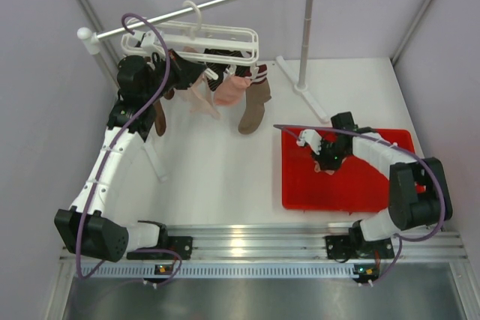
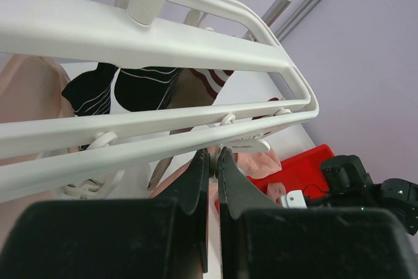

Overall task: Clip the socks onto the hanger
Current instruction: Pick up the sock from the bin.

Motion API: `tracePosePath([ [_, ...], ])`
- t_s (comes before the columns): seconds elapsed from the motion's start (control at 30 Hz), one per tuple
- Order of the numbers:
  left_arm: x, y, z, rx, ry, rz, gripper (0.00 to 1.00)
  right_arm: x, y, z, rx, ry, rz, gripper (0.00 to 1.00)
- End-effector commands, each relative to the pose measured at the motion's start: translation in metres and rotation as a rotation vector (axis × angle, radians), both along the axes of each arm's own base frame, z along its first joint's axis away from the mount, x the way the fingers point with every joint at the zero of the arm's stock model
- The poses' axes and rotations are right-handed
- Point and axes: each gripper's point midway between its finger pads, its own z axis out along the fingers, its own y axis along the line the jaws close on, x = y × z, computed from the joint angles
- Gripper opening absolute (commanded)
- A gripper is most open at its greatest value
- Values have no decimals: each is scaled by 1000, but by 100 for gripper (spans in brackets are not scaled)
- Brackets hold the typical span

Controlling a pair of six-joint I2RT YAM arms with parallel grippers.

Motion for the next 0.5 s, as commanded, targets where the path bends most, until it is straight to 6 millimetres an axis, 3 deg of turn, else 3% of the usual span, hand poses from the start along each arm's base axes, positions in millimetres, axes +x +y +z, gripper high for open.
tracePosePath([
  [0.0, -3, -1, -2, 4, 2, -13, 0, 6, 15, 28, 102, -75, 28, 0],
  [0.13, -5, -1, -2, 4, 3, -15, 0, 14, 38, 80, 242, -187, 58, 0],
  [0.17, -4, -1, -2, 6, 2, -15, 0, 16, 49, 105, 314, -227, 73, 0],
  [0.33, -5, -2, -5, 0, 11, -21, 0, 32, 86, 189, 521, -367, 95, 0],
  [0.47, -5, -3, -3, -3, 9, -30, 0, 30, 124, 260, 735, -412, 133, 0],
])
